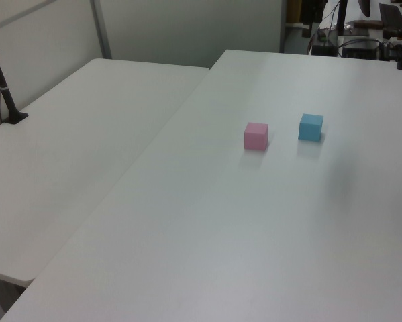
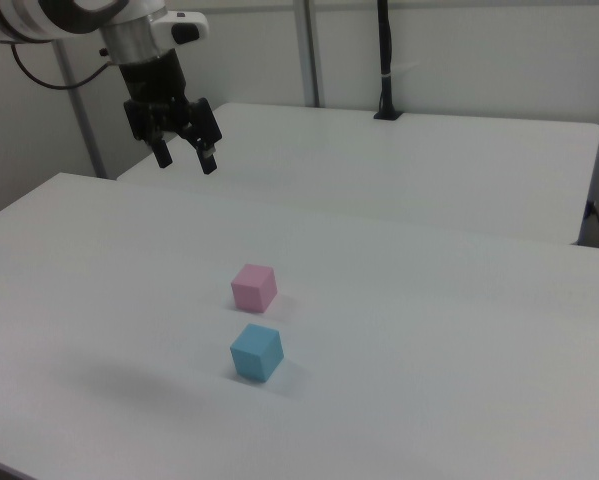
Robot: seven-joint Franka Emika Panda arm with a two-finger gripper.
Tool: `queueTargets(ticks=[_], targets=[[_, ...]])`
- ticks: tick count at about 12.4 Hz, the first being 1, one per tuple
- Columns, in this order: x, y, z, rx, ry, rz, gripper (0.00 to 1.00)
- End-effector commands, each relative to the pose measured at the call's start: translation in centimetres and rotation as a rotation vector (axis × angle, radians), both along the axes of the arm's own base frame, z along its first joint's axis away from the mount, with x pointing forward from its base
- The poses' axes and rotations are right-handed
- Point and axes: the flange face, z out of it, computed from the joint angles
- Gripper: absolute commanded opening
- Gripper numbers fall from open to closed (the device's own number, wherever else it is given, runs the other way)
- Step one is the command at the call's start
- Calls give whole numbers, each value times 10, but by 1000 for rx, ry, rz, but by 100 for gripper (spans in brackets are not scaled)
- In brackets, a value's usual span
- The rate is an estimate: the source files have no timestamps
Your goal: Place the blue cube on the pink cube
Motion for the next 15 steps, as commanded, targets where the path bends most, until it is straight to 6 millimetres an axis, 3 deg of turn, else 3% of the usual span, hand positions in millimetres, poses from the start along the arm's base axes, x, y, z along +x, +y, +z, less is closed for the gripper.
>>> queueTargets(ticks=[1, 15], targets=[[-2, 3, 1, 5, -22, -7, 100], [-3, 0, -1, 4, -12, 14, 100]])
